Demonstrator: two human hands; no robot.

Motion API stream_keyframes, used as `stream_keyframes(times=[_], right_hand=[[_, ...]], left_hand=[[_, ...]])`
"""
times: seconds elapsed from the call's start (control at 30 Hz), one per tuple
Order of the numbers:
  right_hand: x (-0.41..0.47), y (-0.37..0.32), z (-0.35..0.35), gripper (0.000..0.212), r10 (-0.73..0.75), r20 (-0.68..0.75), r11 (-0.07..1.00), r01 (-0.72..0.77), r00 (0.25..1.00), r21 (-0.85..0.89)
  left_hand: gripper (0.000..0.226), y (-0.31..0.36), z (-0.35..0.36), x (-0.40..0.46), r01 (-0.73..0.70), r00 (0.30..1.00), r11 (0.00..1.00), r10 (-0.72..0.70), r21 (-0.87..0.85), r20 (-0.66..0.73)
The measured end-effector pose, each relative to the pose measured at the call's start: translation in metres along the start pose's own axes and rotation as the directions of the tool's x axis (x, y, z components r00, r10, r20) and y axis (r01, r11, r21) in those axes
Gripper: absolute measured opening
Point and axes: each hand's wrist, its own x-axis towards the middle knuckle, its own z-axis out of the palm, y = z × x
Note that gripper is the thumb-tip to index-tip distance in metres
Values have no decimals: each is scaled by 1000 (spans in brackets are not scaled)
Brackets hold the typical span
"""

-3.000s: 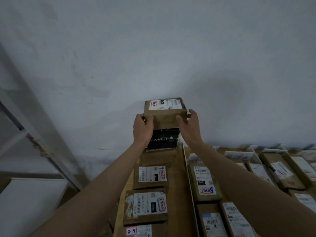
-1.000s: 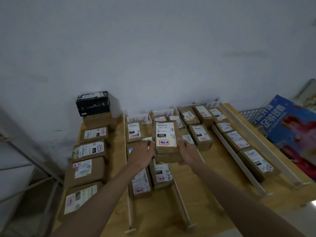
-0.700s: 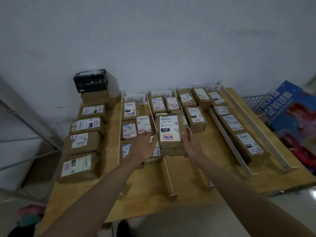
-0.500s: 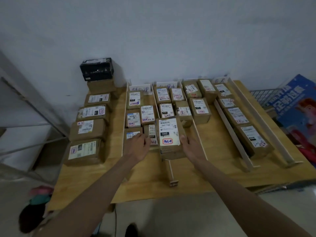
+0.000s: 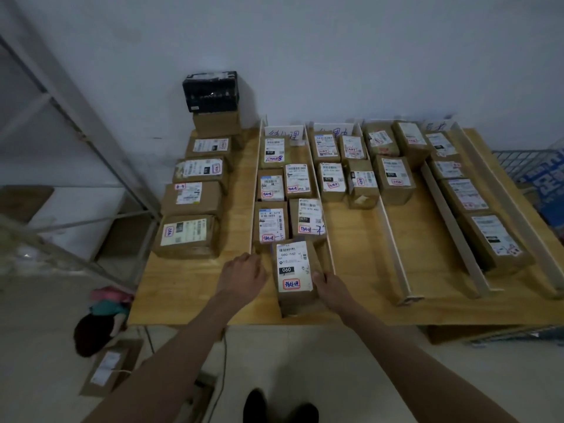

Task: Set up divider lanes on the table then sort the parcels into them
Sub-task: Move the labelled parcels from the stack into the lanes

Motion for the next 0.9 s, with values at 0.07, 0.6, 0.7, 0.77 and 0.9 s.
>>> stream_keyframes(times=[0.07,0.6,0.7,0.77,0.9], right_hand=[[6,4,11,44,47,23,999,-47,999,-18],[64,8,52,36,173,76,985,-170,982,-40],[71,7,52,37,188,82,982,-188,979,-14],[76,5,51,37,198,104,979,-202,975,26],[86,0,51,36,199,119,978,-205,973,43]], left_hand=[[33,-8,4,-3,11,1000,1000,-11,-15,8],[34,-55,35,13,32,984,999,-37,28,176],[33,-58,41,17,9,977,999,-18,41,211],[32,-59,43,19,0,975,999,-10,47,220],[31,-60,45,24,5,974,1000,-11,29,227]])
